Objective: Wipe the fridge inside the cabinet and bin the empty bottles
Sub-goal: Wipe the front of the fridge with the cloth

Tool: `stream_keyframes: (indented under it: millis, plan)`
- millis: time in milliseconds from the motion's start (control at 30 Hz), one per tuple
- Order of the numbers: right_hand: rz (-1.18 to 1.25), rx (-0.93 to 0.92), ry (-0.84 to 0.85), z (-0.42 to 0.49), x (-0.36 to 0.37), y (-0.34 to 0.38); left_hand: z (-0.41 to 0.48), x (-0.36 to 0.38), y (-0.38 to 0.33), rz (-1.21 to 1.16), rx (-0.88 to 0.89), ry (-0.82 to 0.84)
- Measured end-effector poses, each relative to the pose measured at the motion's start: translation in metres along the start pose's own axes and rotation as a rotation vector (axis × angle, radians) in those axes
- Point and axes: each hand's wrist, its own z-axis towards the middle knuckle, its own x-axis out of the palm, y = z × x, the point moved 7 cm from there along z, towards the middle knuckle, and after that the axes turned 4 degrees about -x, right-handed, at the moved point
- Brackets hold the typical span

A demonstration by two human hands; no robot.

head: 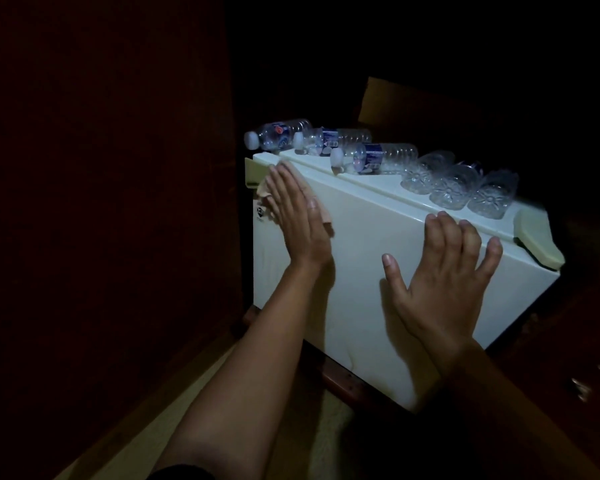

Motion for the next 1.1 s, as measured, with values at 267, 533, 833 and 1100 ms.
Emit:
stream_keyframes:
  millis: [267, 533, 833, 1100]
  plan:
    - [0.001, -0.001, -0.011, 0.000, 0.000, 0.000, 0.001, 0.000, 0.005, 0.054, -0.081, -0.037]
    - [0.007, 0.007, 0.001, 0.000, 0.000, -0.001, 0.025, -0.013, 0.014, 0.086, -0.237, -0.066]
    - [0.030, 0.014, -0.009, 0.000, 0.001, 0.000, 0.037, -0.012, 0.020, -0.058, -0.293, -0.073]
    - [0.039, 0.032, 0.008, 0.000, 0.000, 0.000, 0.039, -0.012, 0.019, -0.258, -0.491, -0.186]
